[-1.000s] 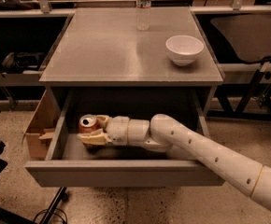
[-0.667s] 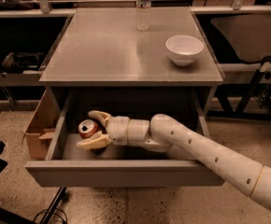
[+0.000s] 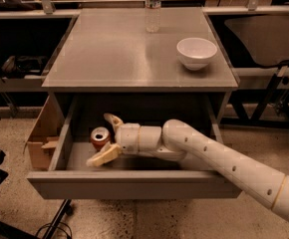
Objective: Place coke can into top drawer
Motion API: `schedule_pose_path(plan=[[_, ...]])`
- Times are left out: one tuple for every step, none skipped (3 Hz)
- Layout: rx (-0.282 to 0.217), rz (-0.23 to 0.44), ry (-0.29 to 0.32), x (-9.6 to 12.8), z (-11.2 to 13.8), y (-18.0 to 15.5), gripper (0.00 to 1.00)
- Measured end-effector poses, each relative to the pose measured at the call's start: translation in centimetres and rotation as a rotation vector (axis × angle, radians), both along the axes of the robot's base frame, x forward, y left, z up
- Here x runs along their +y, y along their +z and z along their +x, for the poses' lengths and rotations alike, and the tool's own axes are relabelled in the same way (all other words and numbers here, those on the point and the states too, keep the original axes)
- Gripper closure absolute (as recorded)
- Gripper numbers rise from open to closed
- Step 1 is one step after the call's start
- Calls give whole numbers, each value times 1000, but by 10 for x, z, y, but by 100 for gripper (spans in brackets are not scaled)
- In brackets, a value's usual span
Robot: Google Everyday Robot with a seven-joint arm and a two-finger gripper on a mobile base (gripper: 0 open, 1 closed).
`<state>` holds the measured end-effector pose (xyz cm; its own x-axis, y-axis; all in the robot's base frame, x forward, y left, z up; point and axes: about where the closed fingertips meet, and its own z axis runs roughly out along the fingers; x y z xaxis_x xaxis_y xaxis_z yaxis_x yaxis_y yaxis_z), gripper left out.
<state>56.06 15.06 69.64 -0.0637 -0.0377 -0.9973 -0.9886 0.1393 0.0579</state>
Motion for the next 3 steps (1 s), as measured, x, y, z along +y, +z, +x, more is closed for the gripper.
schedule_pose_path(plan=[[68, -100, 28, -30, -14, 13, 0], [135, -253, 57, -65, -42, 33, 0], [172, -430, 67, -98, -61, 69, 0]])
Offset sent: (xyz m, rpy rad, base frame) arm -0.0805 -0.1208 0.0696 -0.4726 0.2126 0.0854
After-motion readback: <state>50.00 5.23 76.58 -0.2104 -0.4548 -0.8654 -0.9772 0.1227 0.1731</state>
